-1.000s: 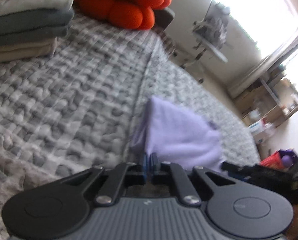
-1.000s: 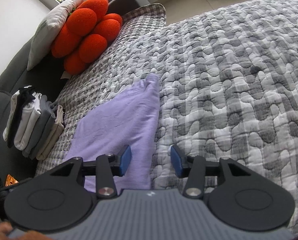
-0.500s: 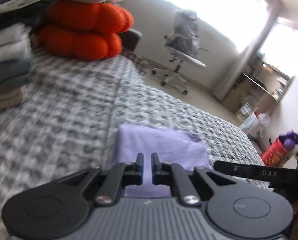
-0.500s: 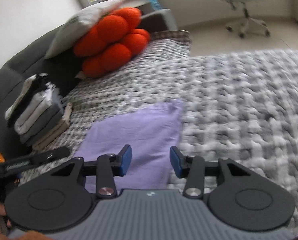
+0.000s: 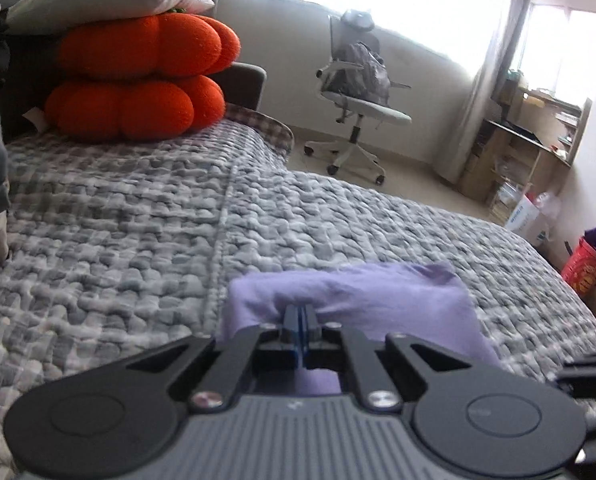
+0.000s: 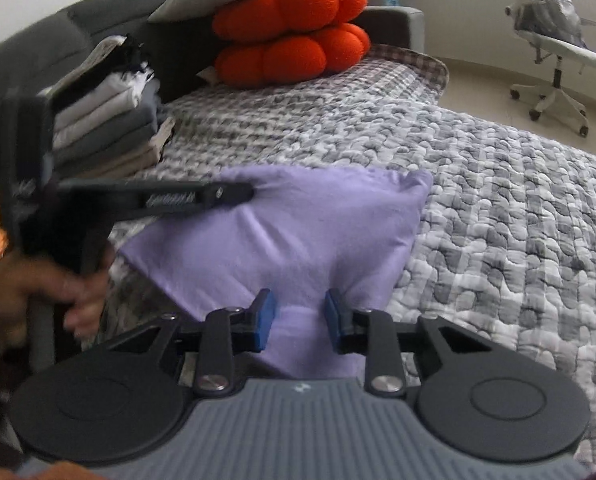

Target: Fold clothes

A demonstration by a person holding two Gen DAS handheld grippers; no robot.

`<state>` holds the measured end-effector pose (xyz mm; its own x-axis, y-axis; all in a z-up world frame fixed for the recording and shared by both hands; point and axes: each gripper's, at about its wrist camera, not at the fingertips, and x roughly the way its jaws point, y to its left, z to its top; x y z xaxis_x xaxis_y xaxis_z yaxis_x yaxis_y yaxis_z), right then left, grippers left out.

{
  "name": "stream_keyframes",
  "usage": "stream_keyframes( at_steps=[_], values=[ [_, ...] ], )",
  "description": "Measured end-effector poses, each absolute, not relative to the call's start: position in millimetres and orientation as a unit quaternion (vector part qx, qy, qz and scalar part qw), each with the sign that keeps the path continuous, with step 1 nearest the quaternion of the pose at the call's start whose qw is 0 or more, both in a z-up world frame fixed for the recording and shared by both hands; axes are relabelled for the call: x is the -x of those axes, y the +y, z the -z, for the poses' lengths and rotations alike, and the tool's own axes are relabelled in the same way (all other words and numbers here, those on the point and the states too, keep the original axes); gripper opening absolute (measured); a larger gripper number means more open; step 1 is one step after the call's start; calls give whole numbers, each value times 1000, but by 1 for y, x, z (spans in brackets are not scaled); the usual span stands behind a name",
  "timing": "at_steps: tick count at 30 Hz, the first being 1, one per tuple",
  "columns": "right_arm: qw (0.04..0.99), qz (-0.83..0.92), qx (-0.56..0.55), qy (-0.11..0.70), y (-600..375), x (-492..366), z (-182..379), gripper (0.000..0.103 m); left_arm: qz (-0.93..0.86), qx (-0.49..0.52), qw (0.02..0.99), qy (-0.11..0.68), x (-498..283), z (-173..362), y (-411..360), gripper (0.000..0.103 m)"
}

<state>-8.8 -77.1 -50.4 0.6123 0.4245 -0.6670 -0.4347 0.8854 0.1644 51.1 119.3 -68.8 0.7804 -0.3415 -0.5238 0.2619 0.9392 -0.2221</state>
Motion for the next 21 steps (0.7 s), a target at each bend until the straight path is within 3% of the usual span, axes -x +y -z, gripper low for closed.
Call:
stream_keyframes(
  at_steps=[9, 21],
  values=[
    [898, -251, 15, 360, -82, 19, 41, 31, 137, 74, 948, 278, -64, 50, 129, 4],
    [921, -219, 3, 323, -83, -36, 27, 32, 169, 59, 940, 290, -64, 55, 116, 4]
  ],
)
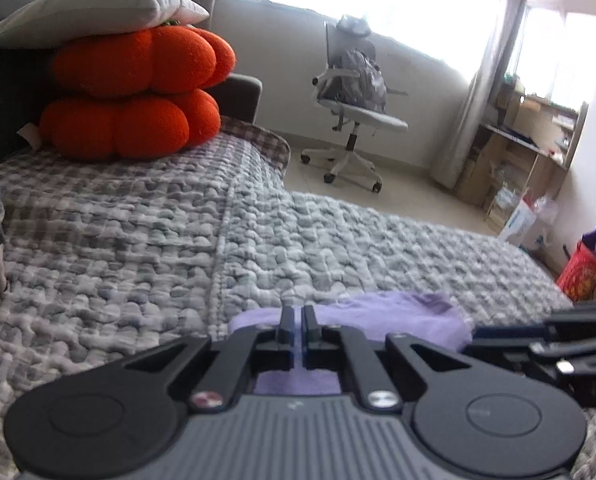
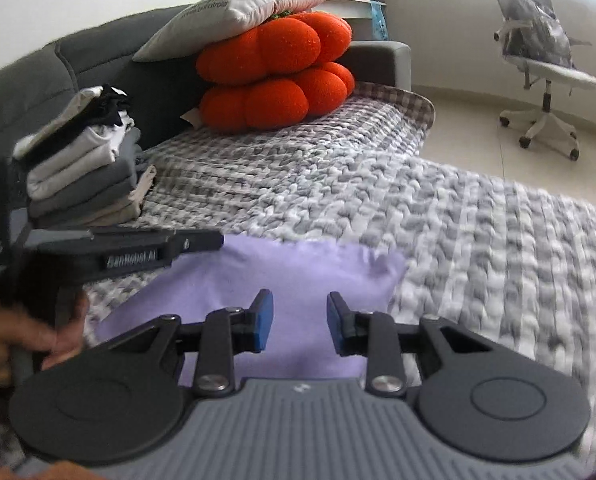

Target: Fold clothes

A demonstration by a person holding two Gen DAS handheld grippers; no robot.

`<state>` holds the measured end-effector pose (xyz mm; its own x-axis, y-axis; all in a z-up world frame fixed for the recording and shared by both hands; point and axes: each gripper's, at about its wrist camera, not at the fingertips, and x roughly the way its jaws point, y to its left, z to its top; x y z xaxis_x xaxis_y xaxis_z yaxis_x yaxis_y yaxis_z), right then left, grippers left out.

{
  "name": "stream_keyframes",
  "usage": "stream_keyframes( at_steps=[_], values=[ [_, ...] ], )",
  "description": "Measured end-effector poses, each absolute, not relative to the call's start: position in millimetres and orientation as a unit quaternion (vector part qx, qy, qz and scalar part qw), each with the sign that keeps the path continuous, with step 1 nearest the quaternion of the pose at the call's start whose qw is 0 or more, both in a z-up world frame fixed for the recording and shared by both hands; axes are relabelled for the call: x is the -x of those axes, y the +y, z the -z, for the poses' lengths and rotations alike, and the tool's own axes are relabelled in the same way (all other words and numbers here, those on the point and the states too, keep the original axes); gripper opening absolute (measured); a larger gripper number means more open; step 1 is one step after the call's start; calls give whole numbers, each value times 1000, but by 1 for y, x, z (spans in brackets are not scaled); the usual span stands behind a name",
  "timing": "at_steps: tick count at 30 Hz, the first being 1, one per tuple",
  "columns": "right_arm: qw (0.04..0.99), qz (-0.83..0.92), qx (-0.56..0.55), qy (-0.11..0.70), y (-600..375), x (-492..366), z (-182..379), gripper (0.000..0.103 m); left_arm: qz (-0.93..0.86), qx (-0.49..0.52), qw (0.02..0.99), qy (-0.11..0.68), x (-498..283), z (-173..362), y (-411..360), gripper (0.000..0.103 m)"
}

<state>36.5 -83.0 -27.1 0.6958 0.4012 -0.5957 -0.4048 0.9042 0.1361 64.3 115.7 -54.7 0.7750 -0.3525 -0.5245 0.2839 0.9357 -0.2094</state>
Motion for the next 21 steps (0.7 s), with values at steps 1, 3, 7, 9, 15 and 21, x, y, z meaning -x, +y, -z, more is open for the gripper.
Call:
stream_keyframes(
  at_steps=[1, 3, 7, 9, 15, 21],
  values=[
    [920, -217, 7, 325, -81, -41, 30, 32, 168, 58, 940, 291, -65, 56, 116, 4],
    [919, -212, 8, 331, -80, -49, 37, 32, 165, 59, 940, 292, -66, 58, 117, 4],
    [921, -196, 6, 336, -84, -61, 44, 30, 160, 65, 940, 294, -71, 60, 121, 4],
    [923, -190, 4, 336, -85, -64, 46, 30, 158, 65, 941, 293, -72, 61, 122, 4],
    [927, -171, 2, 333, -92, -67, 46, 30, 136, 64, 942, 299, -76, 57, 125, 4],
    [930, -147, -7, 338, -104, -66, 43, 32, 99, 73, 942, 313, -71, 49, 135, 7]
  ],
)
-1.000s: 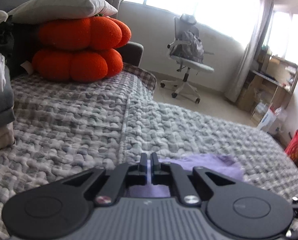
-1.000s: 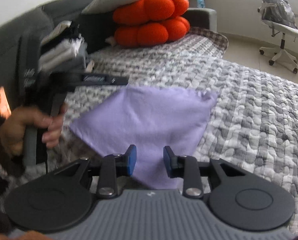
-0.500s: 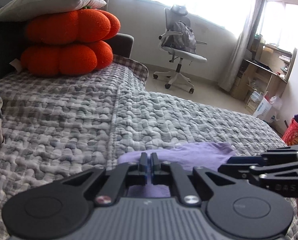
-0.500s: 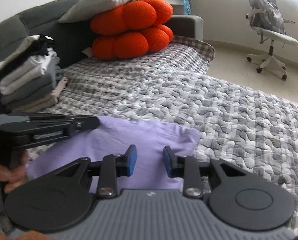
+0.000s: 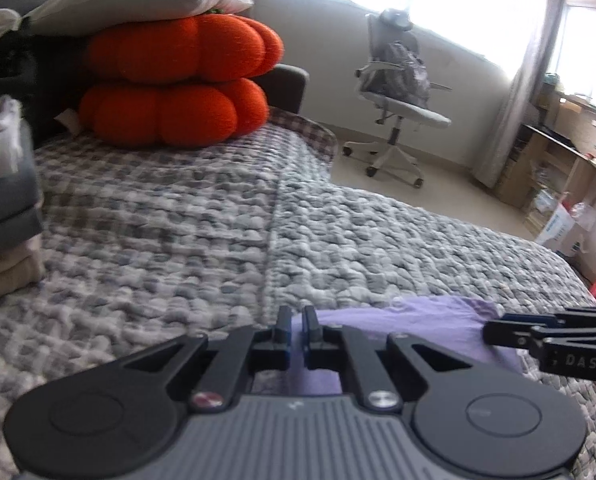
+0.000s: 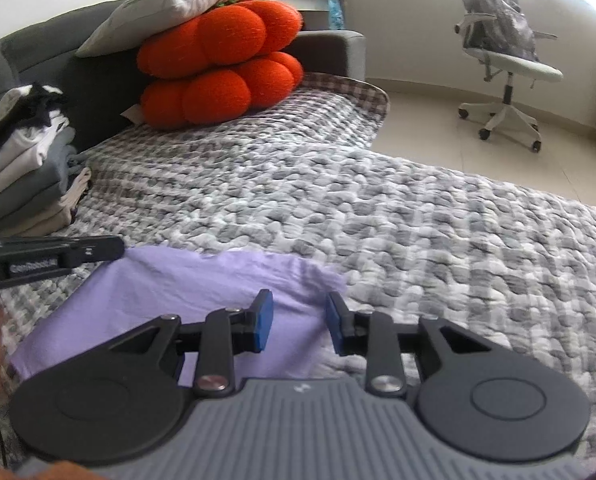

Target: Fold clothes

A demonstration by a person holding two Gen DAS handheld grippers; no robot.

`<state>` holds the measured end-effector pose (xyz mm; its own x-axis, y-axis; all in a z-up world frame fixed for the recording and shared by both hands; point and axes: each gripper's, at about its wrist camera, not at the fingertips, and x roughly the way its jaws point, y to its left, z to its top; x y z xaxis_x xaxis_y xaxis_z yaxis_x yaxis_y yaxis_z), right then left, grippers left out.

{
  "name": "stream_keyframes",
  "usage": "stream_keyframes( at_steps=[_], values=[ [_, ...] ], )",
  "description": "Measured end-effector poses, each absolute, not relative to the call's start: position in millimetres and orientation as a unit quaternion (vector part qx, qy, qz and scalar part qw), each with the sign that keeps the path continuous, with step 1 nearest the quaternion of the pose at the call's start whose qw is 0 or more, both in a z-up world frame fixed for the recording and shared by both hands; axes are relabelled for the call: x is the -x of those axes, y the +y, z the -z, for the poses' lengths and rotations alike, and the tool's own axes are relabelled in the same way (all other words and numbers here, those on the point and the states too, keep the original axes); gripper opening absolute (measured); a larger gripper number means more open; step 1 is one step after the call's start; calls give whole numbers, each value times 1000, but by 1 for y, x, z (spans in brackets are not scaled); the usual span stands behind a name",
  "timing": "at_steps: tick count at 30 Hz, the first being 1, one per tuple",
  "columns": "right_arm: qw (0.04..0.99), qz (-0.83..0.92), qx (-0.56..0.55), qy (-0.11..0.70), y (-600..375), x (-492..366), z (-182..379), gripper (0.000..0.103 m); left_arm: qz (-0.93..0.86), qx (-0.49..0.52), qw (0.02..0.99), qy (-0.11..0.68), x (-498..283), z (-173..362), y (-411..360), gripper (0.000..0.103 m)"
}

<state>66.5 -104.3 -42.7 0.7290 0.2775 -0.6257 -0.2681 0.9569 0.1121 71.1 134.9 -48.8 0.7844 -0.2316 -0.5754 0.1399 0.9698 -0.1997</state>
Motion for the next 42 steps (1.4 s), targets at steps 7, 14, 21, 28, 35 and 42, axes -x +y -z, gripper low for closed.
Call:
stream_keyframes(
  at_steps=[7, 14, 21, 28, 35, 42],
  values=[
    [923, -136, -53, 355, -120, -58, 38, 36, 84, 117, 927, 346, -57, 40, 146, 33],
    [906, -150, -97, 383, -126, -49, 33, 44, 77, 160, 910, 374, -45, 40, 152, 50],
    [890, -171, -101, 409, -118, -43, 35, 55, 56, 162, 907, 384, -29, 40, 154, 71],
    [881, -179, -96, 428, -110, -41, 38, 63, 41, 134, 902, 408, -23, 41, 151, 81],
    [864, -177, -141, 450, -122, -45, 46, 71, 65, 123, 894, 426, -26, 44, 143, 89],
    [842, -184, -221, 457, -143, -48, 49, 74, 110, 202, 868, 439, -34, 57, 160, 89]
  ],
)
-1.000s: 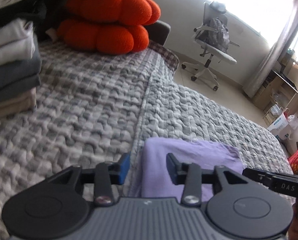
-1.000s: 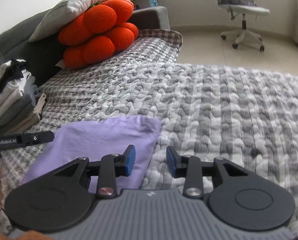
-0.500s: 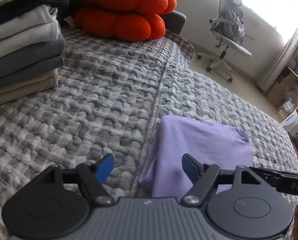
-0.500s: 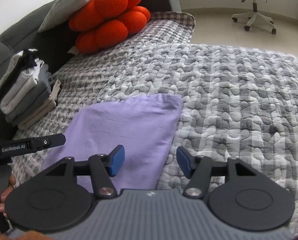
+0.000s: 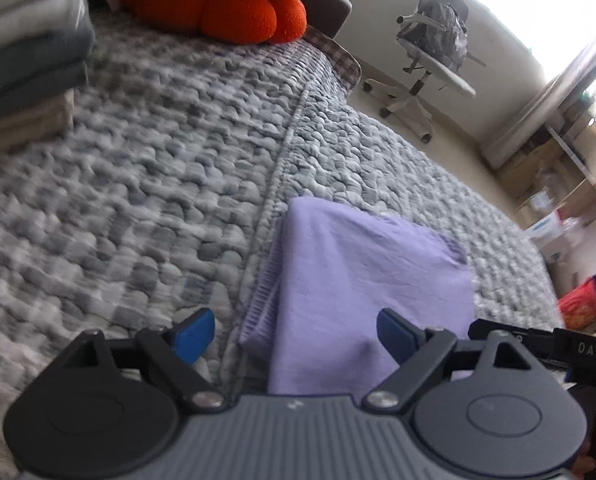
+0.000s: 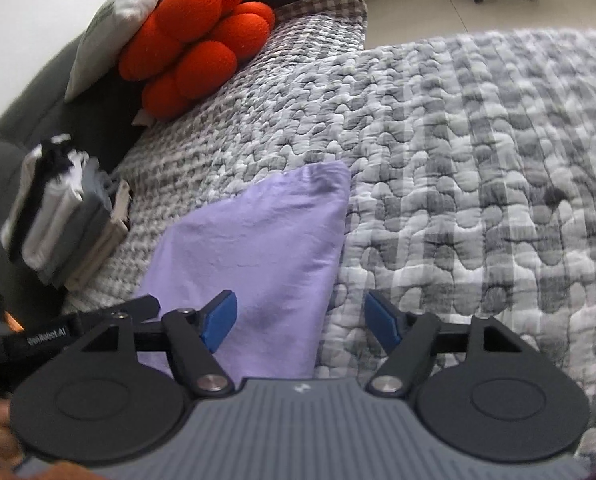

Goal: Fold clothes
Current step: 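Hold the open left gripper above the folded shirt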

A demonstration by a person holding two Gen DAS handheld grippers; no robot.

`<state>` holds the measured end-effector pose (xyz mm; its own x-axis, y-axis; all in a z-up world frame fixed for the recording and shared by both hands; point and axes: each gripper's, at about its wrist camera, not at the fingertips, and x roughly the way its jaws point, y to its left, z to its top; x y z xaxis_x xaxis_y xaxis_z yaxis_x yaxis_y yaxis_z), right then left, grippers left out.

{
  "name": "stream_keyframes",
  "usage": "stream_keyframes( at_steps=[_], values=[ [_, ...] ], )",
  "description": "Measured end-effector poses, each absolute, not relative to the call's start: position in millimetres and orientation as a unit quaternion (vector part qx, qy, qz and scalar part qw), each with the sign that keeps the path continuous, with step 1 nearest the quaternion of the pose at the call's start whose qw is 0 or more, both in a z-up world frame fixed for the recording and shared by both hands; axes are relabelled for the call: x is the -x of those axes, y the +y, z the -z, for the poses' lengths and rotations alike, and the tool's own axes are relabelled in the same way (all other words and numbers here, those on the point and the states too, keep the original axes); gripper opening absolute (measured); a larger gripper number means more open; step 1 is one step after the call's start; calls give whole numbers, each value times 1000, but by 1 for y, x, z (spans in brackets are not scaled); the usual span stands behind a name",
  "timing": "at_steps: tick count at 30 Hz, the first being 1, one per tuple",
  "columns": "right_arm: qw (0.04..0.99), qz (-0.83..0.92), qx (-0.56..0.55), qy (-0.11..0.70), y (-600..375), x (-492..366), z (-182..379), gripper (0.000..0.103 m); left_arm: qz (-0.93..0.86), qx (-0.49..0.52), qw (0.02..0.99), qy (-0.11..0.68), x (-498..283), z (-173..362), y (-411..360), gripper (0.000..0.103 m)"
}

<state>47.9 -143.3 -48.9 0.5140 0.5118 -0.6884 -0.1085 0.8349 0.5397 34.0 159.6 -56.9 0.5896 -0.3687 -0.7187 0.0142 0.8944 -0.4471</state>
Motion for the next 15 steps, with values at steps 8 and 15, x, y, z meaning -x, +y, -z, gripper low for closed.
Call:
stream_keyframes(
  at_steps=[8, 15],
  values=[
    [815, -190, -297, 460, -162, -51, 54, 74, 136, 278, 848, 430, -38, 70, 174, 81],
    [808, -192, -314, 459, -166, -52, 54, 74, 129, 254, 855, 434, -39, 66, 167, 81]
  ],
)
